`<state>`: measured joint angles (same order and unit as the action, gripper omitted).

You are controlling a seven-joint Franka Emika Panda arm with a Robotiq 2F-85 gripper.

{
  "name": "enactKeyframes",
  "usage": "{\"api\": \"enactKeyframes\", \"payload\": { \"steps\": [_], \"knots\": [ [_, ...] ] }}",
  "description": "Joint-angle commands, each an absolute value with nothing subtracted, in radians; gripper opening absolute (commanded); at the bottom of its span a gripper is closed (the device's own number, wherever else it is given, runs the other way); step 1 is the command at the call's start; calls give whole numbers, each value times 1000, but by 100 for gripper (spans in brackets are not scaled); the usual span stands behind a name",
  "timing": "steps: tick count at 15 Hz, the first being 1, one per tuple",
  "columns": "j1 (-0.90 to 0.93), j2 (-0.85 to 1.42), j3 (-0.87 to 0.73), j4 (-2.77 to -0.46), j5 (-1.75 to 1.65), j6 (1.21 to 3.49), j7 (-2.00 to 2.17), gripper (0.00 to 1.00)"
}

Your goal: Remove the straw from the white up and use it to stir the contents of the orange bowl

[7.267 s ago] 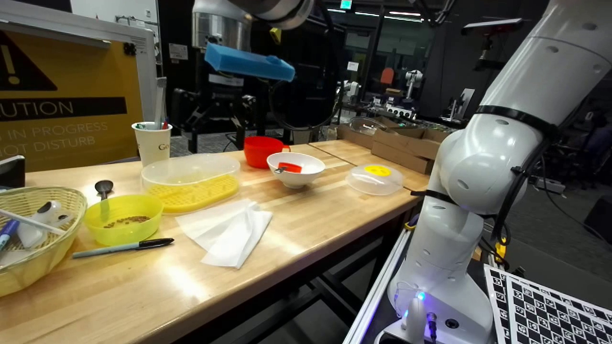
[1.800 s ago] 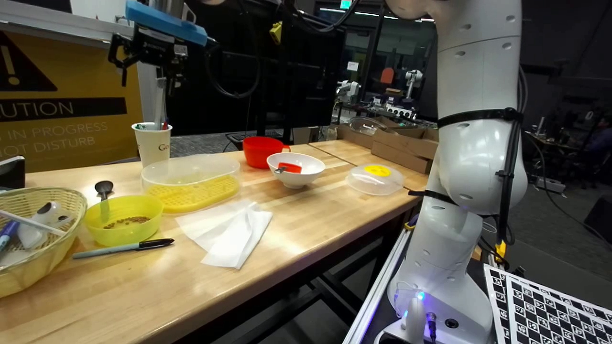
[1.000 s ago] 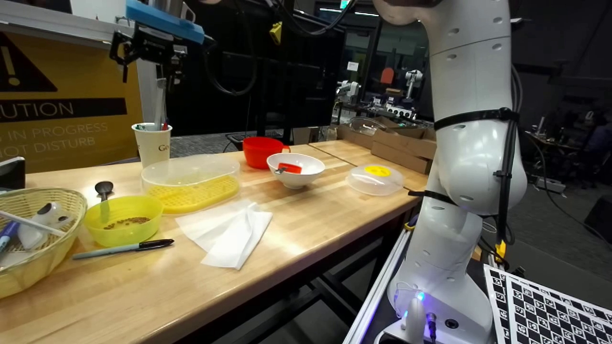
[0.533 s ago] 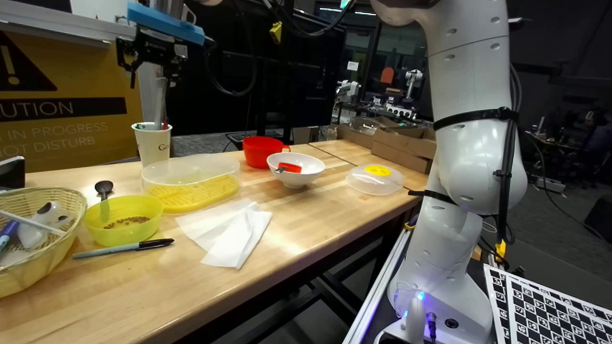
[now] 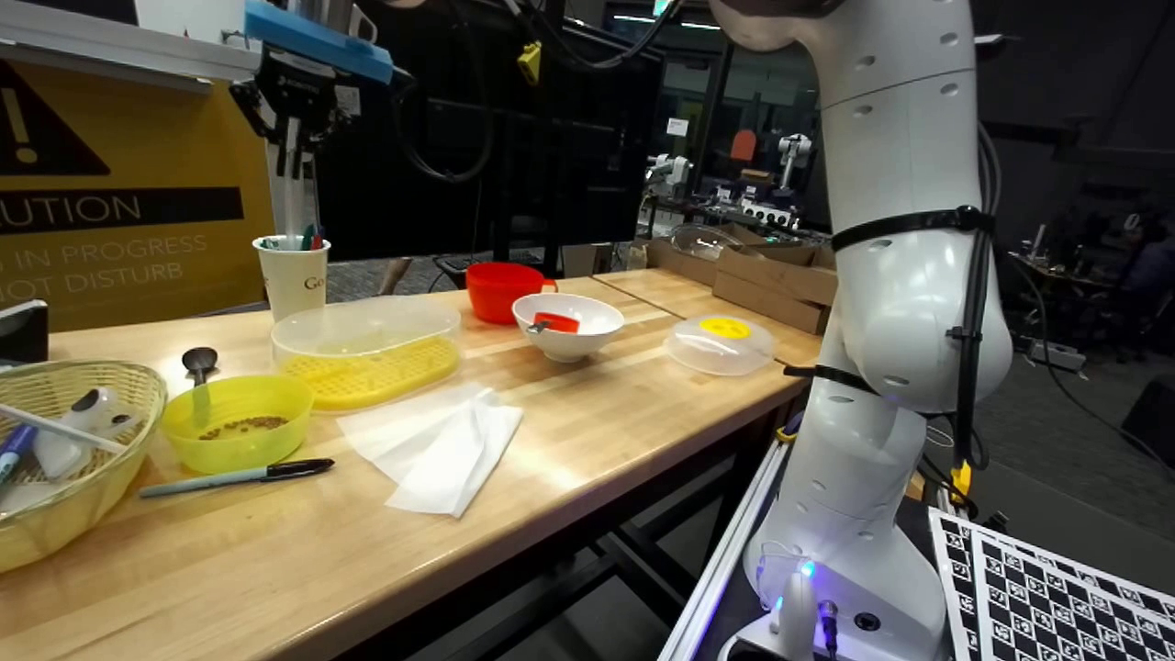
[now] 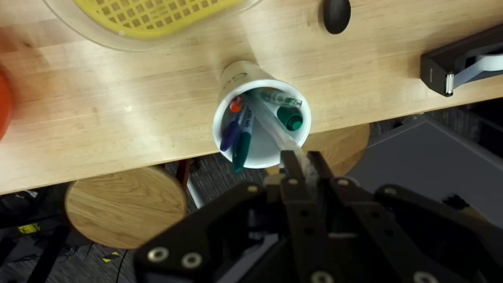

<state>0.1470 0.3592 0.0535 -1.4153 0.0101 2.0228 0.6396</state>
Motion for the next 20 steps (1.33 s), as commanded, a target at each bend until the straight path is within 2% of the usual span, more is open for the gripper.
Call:
{"api": "enactKeyframes", "payload": {
  "steps": [1,2,4,20],
  "knots": [
    [166,367,33,-1383,-12,1994,659,0],
    [166,368,32,-1382,-12,1994,660,2],
    [165,368,30,-1382,-12,1995,658,0],
    [148,254,37,-1342,-15,1938,627,1]
  ]
}}
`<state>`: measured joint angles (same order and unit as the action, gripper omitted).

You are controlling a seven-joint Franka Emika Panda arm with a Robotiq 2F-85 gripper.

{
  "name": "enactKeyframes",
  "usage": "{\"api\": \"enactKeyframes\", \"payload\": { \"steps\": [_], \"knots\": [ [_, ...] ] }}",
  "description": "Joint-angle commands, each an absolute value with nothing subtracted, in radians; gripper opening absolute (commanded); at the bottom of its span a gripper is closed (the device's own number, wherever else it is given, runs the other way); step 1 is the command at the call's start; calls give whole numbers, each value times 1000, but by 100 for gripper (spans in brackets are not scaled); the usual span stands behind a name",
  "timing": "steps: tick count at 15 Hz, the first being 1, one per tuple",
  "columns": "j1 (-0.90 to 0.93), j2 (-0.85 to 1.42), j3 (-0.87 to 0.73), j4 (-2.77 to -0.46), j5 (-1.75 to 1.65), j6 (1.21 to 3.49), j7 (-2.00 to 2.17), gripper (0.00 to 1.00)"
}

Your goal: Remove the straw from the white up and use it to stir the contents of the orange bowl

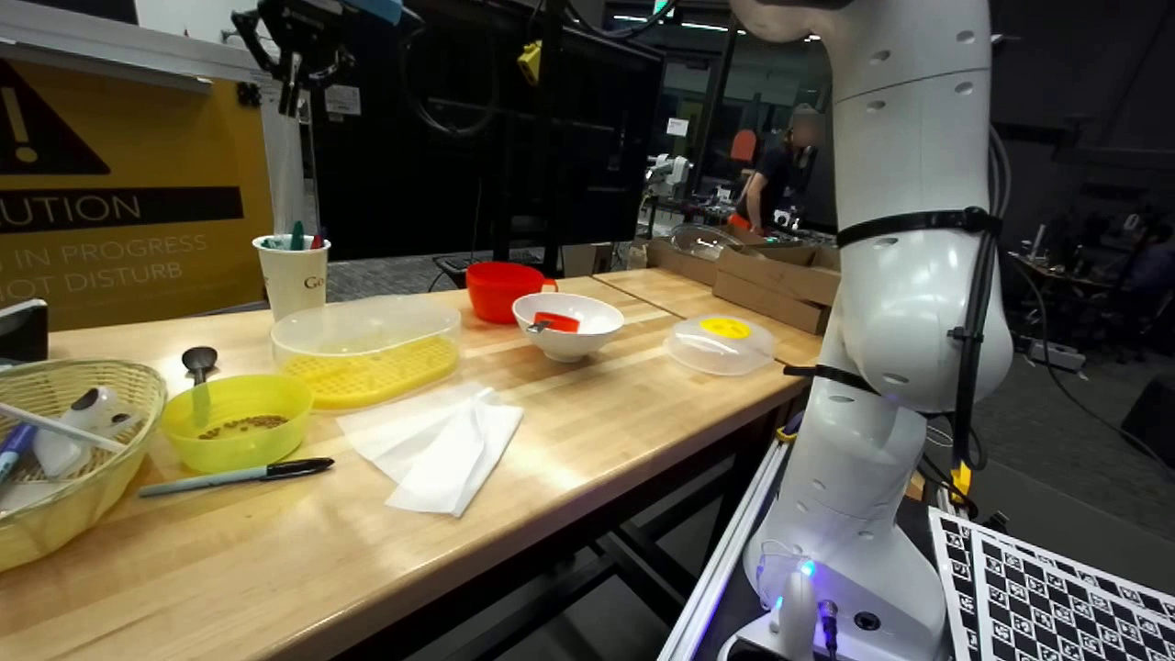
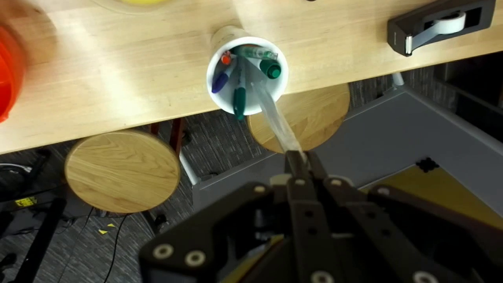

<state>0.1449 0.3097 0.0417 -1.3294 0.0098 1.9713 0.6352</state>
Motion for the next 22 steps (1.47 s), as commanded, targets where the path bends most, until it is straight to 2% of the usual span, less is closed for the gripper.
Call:
{"api": "enactKeyframes", "payload": {
  "steps": [1,13,22],
  "knots": [
    [147,242,37,-1343,-19,1934,627,1],
    [118,129,19,-1396,-46,1886,649,1],
    [83,16,-4,-1587,-46,1887,723,1]
  ]
}}
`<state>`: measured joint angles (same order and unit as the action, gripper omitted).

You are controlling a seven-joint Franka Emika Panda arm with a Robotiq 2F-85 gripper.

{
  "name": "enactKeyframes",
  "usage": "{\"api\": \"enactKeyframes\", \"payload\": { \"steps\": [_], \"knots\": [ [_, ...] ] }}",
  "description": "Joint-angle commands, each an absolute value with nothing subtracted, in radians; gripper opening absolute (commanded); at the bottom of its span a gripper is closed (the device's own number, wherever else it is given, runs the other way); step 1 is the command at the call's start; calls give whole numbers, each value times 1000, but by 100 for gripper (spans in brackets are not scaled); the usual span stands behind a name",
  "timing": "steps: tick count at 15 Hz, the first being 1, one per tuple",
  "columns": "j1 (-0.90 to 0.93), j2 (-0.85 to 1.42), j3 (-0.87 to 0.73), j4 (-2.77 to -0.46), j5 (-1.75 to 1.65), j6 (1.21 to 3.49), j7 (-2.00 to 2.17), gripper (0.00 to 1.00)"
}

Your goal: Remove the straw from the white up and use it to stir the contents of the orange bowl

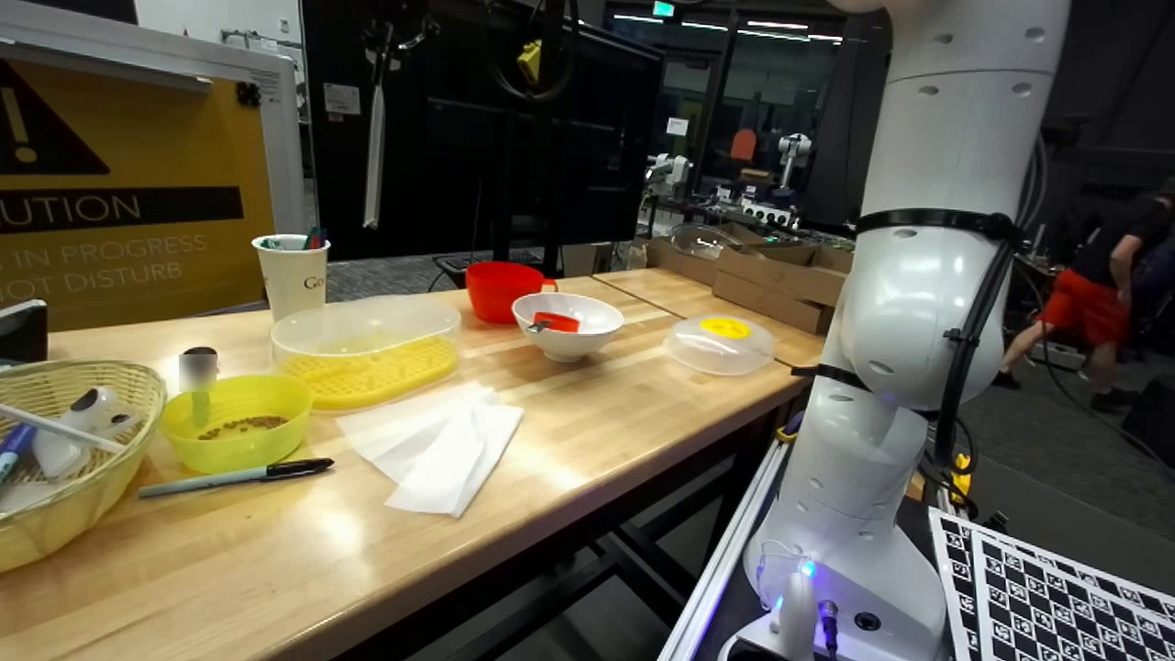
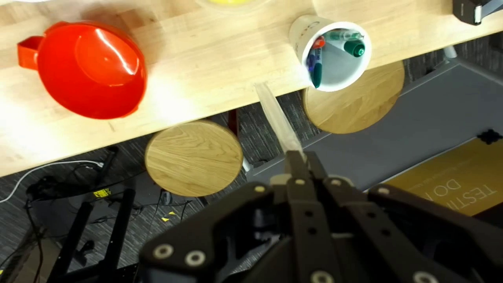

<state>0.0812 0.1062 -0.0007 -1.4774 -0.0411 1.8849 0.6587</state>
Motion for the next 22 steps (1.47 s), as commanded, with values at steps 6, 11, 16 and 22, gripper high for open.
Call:
{"api": "enactKeyframes", "payload": {
  "steps": [6,11,16,22],
  "knots": [
    [104,-118,67,-1770,-18,1838,1090,1],
    [120,-192,143,-1876,73,1847,1309,1],
    [109,-197,158,-1901,108,1873,1347,1],
    [68,-190,125,-1917,92,1889,1324,1]
  ]
}}
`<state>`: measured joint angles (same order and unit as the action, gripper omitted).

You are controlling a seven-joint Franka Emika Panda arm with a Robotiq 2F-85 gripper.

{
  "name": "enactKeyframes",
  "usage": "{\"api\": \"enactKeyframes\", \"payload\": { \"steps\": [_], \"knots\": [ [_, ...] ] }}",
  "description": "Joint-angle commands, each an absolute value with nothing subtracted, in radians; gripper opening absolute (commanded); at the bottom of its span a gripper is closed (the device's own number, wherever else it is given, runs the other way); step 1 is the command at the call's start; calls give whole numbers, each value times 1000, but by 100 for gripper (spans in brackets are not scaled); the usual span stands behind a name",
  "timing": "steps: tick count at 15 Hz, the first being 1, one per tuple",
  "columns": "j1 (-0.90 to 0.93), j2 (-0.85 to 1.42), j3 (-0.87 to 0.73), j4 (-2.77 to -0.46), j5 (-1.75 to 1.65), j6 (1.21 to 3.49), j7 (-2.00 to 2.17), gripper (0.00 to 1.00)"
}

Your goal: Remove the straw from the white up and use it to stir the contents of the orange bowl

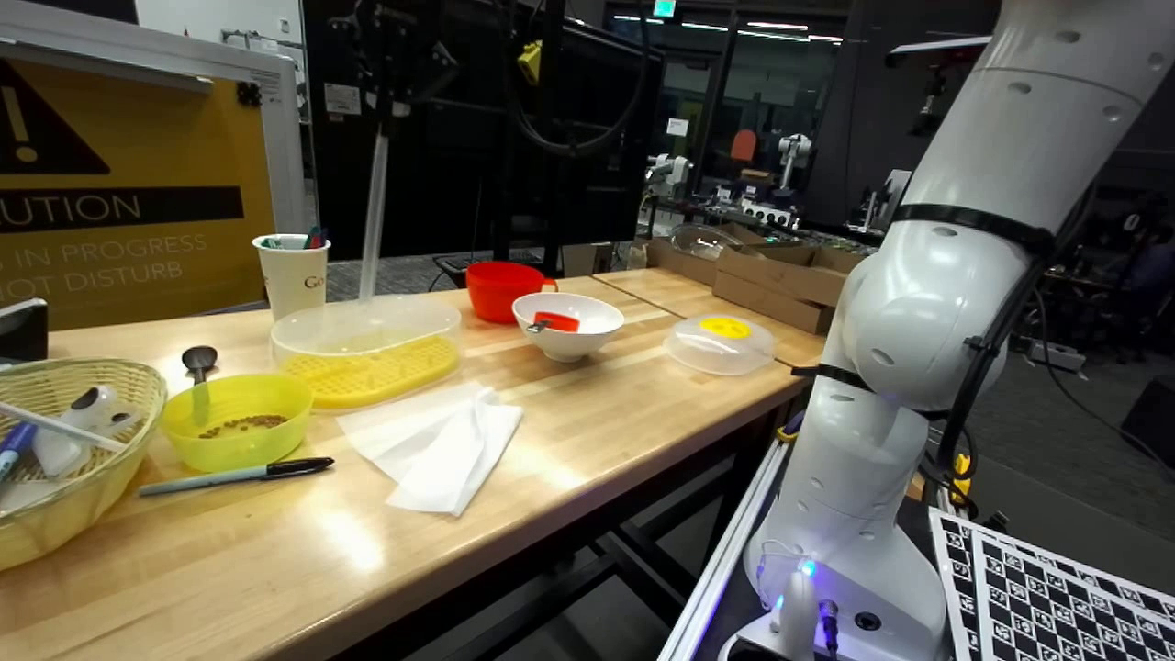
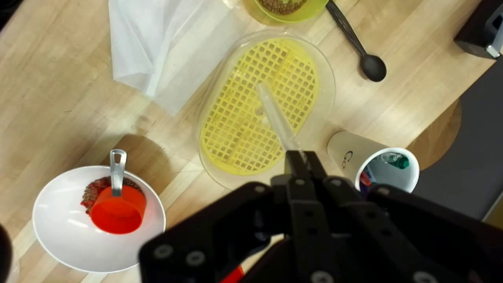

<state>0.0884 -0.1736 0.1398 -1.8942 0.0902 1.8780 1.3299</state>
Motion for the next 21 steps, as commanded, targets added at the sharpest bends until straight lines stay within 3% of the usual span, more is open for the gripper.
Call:
{"api": "enactKeyframes", "payload": {
  "steps": [1,21],
  "knots": [
    [59,-190,117,-1923,92,1895,1319,1],
    [-57,-163,-9,-1908,98,1894,1312,1]
  ]
}}
